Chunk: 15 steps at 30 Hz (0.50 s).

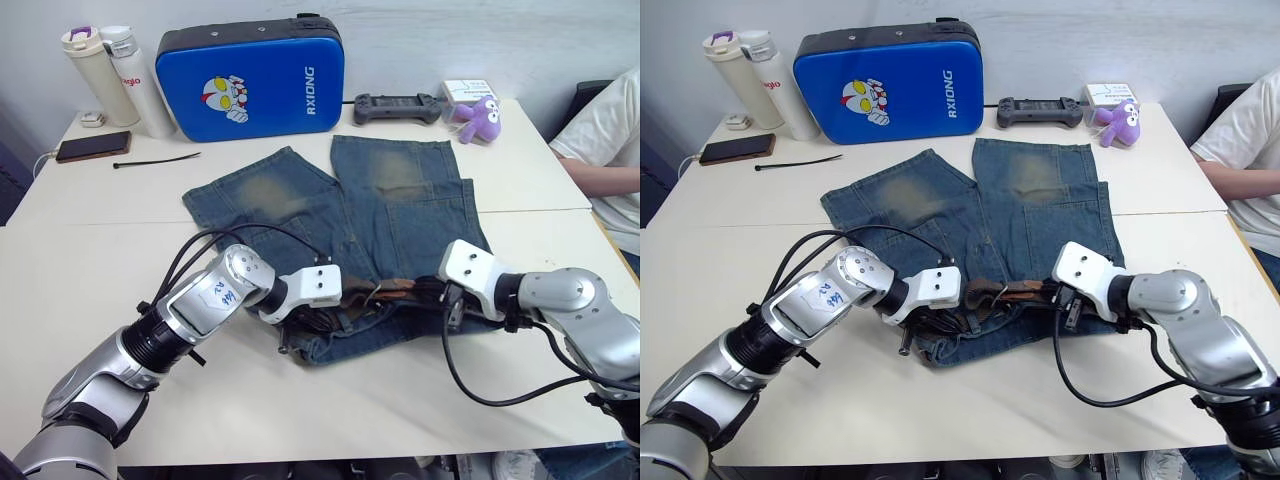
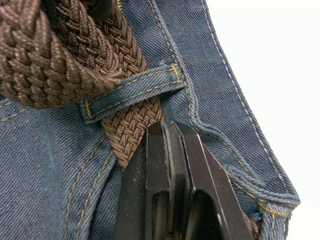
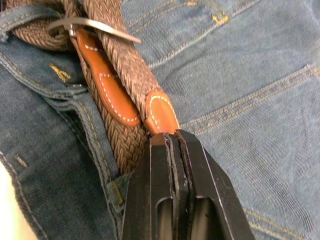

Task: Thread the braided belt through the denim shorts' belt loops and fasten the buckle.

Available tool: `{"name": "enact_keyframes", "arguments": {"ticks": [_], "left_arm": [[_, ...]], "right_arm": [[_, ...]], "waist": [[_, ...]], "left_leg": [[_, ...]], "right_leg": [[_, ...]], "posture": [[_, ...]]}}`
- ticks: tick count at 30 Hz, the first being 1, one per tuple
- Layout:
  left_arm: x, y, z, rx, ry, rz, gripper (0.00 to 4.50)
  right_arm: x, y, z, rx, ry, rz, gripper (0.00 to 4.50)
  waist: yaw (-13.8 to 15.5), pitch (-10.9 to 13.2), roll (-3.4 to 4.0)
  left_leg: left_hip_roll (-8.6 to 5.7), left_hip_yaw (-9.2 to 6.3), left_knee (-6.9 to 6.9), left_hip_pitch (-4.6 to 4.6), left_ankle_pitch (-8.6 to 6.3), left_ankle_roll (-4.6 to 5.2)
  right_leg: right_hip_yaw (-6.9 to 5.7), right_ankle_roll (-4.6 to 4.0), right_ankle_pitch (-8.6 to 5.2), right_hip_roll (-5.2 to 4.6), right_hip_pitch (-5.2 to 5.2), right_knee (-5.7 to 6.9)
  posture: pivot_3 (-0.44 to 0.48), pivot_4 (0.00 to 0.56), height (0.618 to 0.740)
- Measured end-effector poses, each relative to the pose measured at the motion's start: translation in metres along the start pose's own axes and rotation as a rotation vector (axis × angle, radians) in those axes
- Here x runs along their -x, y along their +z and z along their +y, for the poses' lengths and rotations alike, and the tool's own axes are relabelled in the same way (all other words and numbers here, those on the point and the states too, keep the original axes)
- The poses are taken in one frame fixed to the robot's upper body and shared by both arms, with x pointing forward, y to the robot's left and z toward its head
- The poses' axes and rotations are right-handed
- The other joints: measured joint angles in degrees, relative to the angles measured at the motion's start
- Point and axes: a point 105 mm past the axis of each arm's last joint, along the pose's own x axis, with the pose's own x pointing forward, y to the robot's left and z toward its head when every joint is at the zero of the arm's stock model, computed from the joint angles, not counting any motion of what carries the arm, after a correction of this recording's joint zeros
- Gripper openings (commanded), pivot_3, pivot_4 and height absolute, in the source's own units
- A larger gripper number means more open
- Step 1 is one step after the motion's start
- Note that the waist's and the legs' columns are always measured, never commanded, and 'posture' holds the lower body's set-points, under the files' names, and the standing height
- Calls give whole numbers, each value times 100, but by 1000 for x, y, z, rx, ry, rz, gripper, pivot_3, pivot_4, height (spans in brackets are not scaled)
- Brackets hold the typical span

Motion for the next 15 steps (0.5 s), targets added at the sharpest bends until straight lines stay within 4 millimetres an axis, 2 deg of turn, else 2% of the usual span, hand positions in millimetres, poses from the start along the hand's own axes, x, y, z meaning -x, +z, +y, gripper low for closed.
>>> {"name": "enact_keyframes", "arguments": {"ticks": [3, 6, 9, 10, 15], "left_arm": [[0, 0, 0, 1, 0, -1, 0], [0, 0, 0, 0, 0, -1, 0], [0, 0, 0, 0, 0, -1, 0], [0, 0, 0, 0, 0, -2, 0], [0, 0, 0, 0, 2, -1, 0]], "right_arm": [[1, 3, -3, 26, -5, -6, 43], [1, 3, -4, 39, 0, -10, 1032], [1, 3, -4, 57, 20, -5, 2333], [0, 2, -3, 72, 30, 9, 2446], [-1, -4, 0, 127, 56, 47, 2446]], "waist": [[2, 0, 0], [2, 0, 0], [3, 0, 0], [3, 0, 0], [3, 0, 0]], "left_leg": [[0, 0, 0, 0, 0, 1], [0, 0, 0, 0, 0, 0], [0, 0, 0, 0, 0, 0], [0, 0, 0, 0, 0, 0], [0, 0, 1, 1, 0, 0]], "right_leg": [[0, 0, 0, 0, 0, 0], [0, 0, 0, 0, 0, -1], [0, 0, 0, 0, 0, 0], [0, 0, 0, 0, 0, 0], [0, 0, 0, 0, 0, 0]], "posture": [[0, 150, 740], [0, 150, 740], [0, 150, 740], [0, 150, 740], [0, 150, 740]]}}
